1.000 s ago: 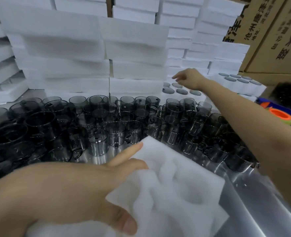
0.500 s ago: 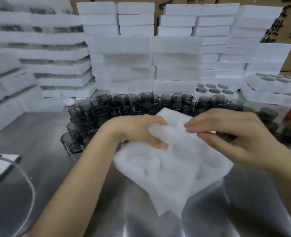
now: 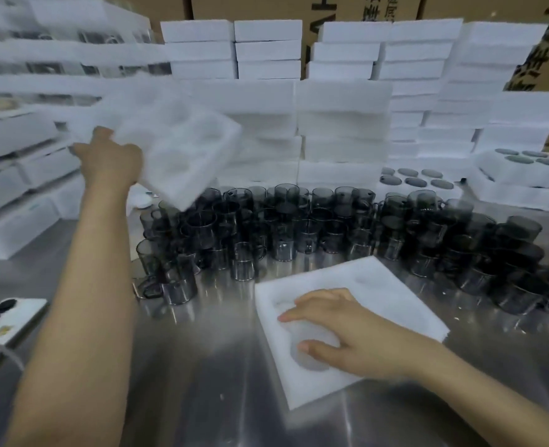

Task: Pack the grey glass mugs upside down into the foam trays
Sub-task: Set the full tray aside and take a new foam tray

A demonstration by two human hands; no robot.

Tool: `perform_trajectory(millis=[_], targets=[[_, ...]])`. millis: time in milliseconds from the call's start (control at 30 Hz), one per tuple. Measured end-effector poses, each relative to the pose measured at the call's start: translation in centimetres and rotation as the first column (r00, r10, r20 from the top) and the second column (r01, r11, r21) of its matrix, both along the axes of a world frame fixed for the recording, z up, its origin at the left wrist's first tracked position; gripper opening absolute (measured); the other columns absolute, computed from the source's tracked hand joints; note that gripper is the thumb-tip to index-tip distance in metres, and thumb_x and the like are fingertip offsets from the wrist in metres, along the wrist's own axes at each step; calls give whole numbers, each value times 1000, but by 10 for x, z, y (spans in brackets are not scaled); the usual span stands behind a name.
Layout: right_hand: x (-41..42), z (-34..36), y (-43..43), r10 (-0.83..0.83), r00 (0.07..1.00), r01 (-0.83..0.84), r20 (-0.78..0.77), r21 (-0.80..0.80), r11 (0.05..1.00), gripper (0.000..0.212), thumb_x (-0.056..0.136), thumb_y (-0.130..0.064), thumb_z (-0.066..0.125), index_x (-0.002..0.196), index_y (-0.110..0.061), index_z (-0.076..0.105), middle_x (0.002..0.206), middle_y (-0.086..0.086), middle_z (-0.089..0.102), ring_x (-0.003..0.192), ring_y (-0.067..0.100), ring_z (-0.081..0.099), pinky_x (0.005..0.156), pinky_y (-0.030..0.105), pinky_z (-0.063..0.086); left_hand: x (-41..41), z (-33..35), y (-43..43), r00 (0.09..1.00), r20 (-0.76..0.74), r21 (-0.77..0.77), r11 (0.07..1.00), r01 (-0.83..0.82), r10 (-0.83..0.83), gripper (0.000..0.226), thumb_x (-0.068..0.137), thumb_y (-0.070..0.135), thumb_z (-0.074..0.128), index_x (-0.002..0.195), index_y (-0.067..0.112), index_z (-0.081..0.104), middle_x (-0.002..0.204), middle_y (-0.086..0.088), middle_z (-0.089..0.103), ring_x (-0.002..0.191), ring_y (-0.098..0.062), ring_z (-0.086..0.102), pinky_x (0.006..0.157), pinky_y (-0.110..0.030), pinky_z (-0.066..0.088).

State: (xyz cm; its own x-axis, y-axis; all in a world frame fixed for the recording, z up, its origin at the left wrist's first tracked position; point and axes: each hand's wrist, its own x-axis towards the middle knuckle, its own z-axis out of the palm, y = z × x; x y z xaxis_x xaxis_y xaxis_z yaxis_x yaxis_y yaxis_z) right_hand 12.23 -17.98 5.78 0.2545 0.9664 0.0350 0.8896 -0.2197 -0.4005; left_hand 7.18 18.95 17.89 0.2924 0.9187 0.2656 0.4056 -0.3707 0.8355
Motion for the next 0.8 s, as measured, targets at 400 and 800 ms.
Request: perform_trajectory(millis=[400, 800], targets=[[2, -7, -3, 38, 991, -48, 128, 76, 996, 43, 99, -49, 32, 141, -41, 40, 135, -24, 47, 134, -12, 18, 112, 18, 9, 71, -35, 26, 978, -198, -251, 962, -111, 61, 66, 97, 46, 32, 153, 21, 10, 157, -11, -27, 142, -40, 9, 109, -48, 34], [-1, -7, 35, -108, 994, 106, 4, 141, 984, 51, 92, 1, 42, 130, -30, 57, 121, -11, 60, 120, 4, 40, 96, 22, 22, 53, -44, -26, 986, 152, 211, 977, 41, -75, 47, 101, 33, 28, 133, 6, 48, 134, -12, 52, 126, -29, 44, 105, -42, 37]])
